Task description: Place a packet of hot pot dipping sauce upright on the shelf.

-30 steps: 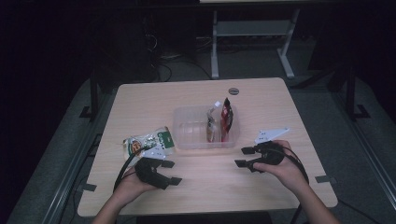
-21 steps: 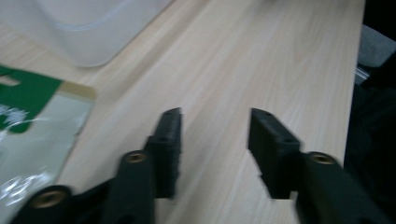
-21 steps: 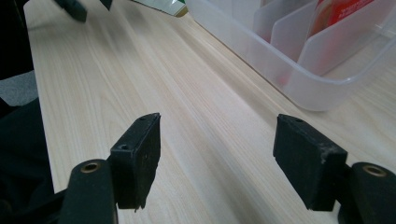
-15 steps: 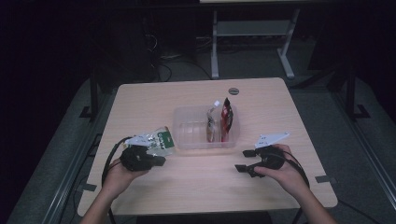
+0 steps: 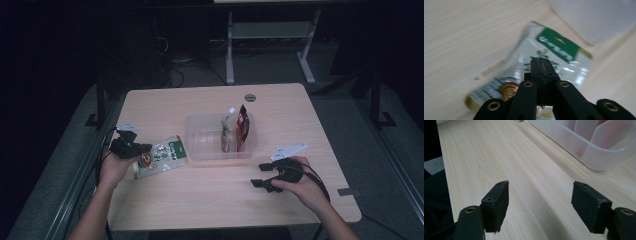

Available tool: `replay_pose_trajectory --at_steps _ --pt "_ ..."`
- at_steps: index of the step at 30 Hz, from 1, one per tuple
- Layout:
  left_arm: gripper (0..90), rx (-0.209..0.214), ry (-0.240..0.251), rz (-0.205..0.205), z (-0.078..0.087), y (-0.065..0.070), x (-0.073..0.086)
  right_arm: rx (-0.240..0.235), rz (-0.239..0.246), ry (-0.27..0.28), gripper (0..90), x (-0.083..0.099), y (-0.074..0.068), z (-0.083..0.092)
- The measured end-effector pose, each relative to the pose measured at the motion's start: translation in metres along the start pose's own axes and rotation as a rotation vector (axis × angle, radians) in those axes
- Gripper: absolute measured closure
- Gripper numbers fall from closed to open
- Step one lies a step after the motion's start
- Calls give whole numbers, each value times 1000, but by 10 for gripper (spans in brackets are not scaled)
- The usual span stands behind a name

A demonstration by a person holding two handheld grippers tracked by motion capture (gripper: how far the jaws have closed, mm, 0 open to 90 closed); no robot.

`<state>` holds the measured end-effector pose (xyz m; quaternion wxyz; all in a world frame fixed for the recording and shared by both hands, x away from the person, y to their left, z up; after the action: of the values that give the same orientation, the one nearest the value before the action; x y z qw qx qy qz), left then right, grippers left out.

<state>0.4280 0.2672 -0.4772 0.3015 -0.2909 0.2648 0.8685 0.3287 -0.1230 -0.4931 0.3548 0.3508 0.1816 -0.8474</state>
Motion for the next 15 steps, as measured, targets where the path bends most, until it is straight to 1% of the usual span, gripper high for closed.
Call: replay_pose_trajectory --at_steps 1,2,4,6,8,9,10,11,13,14,15 --pt "898 -9 2 5 -1 -6 -1 3 2 -4 296 1 0 0" --pt "898 -27 -7 -1 -2 -12 -2 2 1 -6 296 1 0 -1" --pt "898 -42 3 12 -5 -22 -5 1 1 -9 297 2 0 0" --pt "898 -50 6 31 -10 -32 -7 2 -2 -8 298 2 0 0" --pt "898 -62 6 58 -16 -44 -4 1 -3 -7 300 2 1 -1" --pt "898 -63 -3 69 -20 -48 -1 3 -3 -9 300 2 1 -1" --pt "898 -77 -25 73 -23 -53 2 4 -4 -11 301 3 2 -1" --pt "898 -86 -40 78 -25 -56 6 6 -8 -14 302 3 2 -1" --pt "898 -90 -48 89 -28 -58 9 7 -7 -13 303 3 4 -1" --pt "898 -94 -67 84 -28 -58 12 10 -8 -11 304 3 5 -1" --pt "898 -92 -69 80 -27 -58 13 12 -9 -11 305 4 5 0"
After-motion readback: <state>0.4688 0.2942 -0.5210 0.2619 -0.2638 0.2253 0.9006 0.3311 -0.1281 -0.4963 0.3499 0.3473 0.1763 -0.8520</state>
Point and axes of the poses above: each handheld gripper's, and its own axes: z roughly backward along the jaws, x roughly out of its underside, y roughly to its right, the point moved 9 cm from there along -z, roughly forward along the jaws, and after that the axes turned 14 degrees about x, right-handed, at the moved point
